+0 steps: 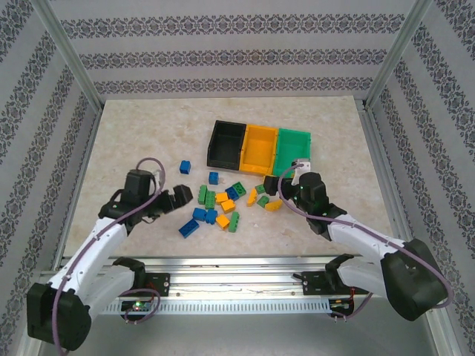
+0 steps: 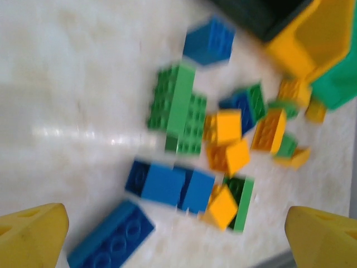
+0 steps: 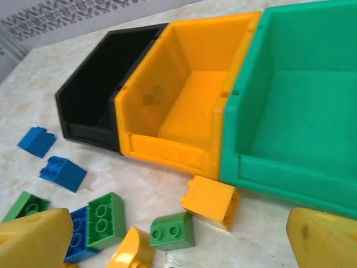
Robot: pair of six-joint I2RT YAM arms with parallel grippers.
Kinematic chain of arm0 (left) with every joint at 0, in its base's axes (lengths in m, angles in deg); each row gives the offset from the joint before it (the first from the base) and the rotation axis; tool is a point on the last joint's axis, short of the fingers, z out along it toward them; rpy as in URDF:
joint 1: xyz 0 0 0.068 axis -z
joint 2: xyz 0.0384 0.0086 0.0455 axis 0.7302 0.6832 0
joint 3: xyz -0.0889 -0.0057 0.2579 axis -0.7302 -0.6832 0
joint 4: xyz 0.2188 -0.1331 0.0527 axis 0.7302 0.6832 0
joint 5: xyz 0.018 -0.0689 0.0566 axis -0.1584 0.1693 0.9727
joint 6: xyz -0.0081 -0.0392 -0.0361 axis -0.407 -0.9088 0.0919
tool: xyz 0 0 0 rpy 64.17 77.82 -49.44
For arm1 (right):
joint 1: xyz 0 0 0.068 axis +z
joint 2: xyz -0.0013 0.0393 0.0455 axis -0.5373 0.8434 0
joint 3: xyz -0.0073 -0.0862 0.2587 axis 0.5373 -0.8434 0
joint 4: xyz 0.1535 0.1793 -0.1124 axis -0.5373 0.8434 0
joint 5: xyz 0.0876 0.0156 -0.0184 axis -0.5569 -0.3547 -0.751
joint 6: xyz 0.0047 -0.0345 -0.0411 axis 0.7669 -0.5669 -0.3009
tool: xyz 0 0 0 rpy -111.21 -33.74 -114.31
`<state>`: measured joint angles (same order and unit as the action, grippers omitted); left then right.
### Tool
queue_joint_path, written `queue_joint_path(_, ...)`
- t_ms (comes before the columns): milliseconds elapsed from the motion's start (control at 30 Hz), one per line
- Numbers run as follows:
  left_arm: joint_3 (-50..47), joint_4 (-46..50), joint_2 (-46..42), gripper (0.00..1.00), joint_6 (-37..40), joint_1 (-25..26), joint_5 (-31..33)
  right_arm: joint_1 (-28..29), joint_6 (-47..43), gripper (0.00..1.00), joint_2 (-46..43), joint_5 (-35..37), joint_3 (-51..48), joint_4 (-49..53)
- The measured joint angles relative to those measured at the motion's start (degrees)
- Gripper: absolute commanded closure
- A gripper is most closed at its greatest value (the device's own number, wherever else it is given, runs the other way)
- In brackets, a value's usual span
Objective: Sort the legos into containers by color
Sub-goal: Pick up the lego from the middle-left of the table.
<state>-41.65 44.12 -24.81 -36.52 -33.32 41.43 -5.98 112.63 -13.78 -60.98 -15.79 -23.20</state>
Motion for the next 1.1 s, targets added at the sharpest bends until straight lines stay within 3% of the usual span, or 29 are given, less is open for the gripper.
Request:
queue_joint_path(167,0.96,8.61,7.58,0.02,-2.12,12.20,4.68,0.00,0.09,0.02,2.60,1.95,0.02,0.07)
queue_joint_path(400,9.29,14.95,22.71,0.07,-1.73,22.23,14.16,0.00,0.24,0.02,2.75,2.93,0.13,0.07)
queue_joint_path(600,14.67,16.79,32.24,0.12,1.75,25.05,21.09,-0.02,0.24,0.02,2.71,3.30,0.15,0.11)
queue_joint_path(767,14.99,18.25,32.96,0.15,4.13,25.46,25.35,-0.04,0.26,0.02,2.54,3.43,0.15,0.11)
queue_joint_path(1100,13.35,16.15,32.74,0.32,5.53,25.51,25.70,-0.15,0.26,0.02,2.54,3.91,0.15,0.61)
